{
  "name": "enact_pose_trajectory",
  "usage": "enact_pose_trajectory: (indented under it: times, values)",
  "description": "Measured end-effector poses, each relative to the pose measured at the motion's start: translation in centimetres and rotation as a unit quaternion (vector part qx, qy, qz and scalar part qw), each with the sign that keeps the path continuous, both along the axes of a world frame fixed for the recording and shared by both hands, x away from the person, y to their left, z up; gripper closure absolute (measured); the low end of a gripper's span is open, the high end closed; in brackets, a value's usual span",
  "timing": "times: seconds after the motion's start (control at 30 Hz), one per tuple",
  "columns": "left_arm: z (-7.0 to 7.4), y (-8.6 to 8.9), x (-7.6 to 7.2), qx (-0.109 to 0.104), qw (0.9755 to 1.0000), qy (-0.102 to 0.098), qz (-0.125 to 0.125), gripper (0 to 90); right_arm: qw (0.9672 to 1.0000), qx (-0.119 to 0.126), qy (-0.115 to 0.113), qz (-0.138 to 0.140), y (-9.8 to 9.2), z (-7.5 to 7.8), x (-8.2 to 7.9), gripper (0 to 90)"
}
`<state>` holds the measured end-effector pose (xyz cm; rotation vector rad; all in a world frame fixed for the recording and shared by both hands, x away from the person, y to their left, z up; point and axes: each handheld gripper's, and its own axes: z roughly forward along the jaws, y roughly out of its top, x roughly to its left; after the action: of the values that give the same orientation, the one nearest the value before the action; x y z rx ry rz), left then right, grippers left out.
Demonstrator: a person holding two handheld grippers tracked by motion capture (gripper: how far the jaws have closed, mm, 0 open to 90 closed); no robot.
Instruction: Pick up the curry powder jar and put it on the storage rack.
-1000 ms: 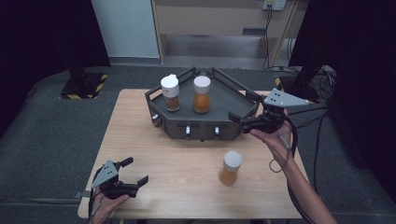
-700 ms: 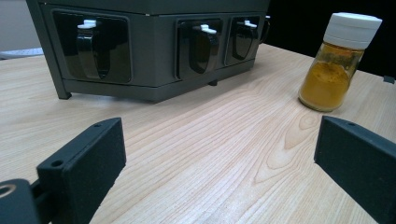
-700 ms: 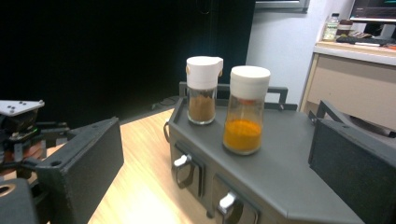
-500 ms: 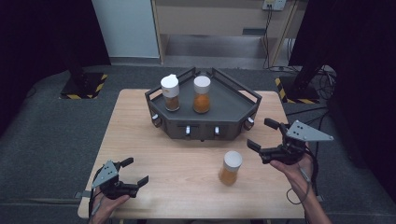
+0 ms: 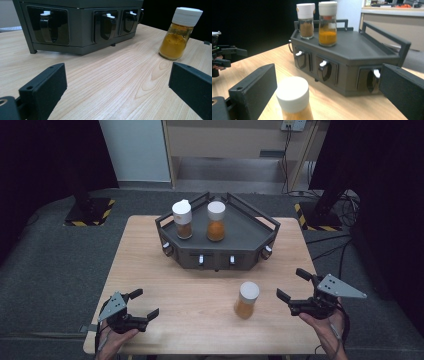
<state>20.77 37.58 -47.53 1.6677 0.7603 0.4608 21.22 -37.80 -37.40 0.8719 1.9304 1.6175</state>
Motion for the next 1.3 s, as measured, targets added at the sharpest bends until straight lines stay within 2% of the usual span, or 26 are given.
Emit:
enact_pose_trajectory:
  times: [0.17,0.7,1.0,1.3]
  values:
    - [0.0,0.0,-0.1,-0.001,1.0000,-0.002,0.000,0.5,0.9999,-0.002,0.008,-0.012,-0.2,-1.2,-0.7,2.2]
    - [0.0,0.0,-0.1,-0.001,1.0000,-0.003,-0.002,0.5,0.9991,-0.009,0.036,-0.019,-0.2,-4.8,-1.4,3.2]
    - [0.0,0.1,0.0,0.000,1.0000,-0.002,-0.004,0.5,0.9988,-0.004,0.046,-0.014,-0.3,-5.7,-1.1,3.3]
    - [0.0,0.1,0.0,-0.002,1.0000,-0.006,-0.006,0.5,0.9993,-0.008,0.035,0.004,-0.5,-6.1,-1.1,4.0]
